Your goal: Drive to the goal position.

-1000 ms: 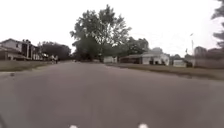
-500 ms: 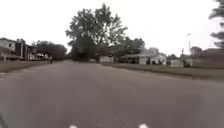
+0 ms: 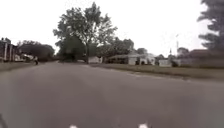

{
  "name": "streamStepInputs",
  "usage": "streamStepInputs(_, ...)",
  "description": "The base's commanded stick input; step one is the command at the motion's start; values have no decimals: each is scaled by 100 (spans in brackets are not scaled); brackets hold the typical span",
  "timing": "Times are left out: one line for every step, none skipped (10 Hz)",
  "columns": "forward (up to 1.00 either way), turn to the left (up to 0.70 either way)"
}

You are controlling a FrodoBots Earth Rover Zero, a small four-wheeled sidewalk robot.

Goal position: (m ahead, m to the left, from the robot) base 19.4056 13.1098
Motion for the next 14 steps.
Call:
streamStepInputs(100, 0)
streamStepInputs(100, 0)
streamStepInputs(100, 0)
streamStepInputs(100, 0)
streamStepInputs(100, 0)
streamStepInputs(100, 0)
streamStepInputs(100, 0)
streamStepInputs(100, 0)
streamStepInputs(100, 0)
streamStepInputs(100, 0)
streamStepInputs(100, 0)
streamStepInputs(100, 0)
streamStepInputs(100, 0)
streamStepInputs(100, 0)
